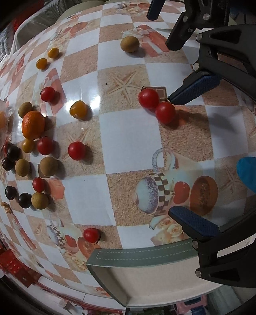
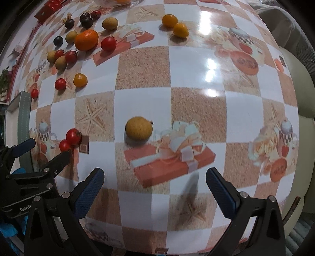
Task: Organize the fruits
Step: 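Grasp a red cherry tomato with the left tool while the right tool grasps a yellow fruit, then carry both fruits over the white tray and open both tools, then grasp a red cherry tomato with the left tool while the right tool grasps an orange fruit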
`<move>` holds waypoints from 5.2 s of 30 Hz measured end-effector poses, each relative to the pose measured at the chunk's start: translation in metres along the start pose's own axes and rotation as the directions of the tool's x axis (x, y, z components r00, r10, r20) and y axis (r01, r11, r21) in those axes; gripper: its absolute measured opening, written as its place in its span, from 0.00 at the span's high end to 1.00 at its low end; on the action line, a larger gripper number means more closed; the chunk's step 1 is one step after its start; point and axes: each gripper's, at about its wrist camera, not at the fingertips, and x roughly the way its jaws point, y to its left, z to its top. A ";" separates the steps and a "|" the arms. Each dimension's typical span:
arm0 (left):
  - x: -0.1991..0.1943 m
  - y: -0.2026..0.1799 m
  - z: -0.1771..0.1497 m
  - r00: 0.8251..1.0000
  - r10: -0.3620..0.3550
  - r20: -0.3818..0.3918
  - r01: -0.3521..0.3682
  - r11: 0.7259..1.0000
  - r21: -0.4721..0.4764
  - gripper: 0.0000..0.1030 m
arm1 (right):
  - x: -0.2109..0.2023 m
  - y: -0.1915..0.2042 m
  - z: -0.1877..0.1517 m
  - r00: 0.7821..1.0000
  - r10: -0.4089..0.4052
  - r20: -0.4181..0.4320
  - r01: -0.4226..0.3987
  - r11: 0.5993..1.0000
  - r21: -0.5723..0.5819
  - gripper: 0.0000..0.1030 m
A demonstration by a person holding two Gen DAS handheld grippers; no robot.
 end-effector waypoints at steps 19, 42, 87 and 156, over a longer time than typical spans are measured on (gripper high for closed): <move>0.031 -0.007 0.008 1.000 -0.021 0.019 0.021 1.000 0.005 0.00 | 0.000 -0.020 0.015 0.998 -0.015 0.069 0.018 0.998 -0.053 0.00; 0.012 -0.008 0.002 1.000 -0.022 0.022 0.022 1.000 0.014 0.24 | 0.007 0.036 0.030 0.990 -0.062 0.124 0.081 0.986 -0.147 0.72; -0.073 0.201 -0.051 0.983 -0.050 0.179 0.101 0.951 -0.291 0.80 | -0.052 0.213 0.037 0.969 0.224 0.103 -0.172 0.913 -0.371 0.72; -0.033 0.046 0.033 0.996 0.026 0.081 -0.026 1.000 -0.005 0.37 | -0.013 -0.010 0.030 0.999 0.026 0.031 -0.029 0.995 0.091 0.18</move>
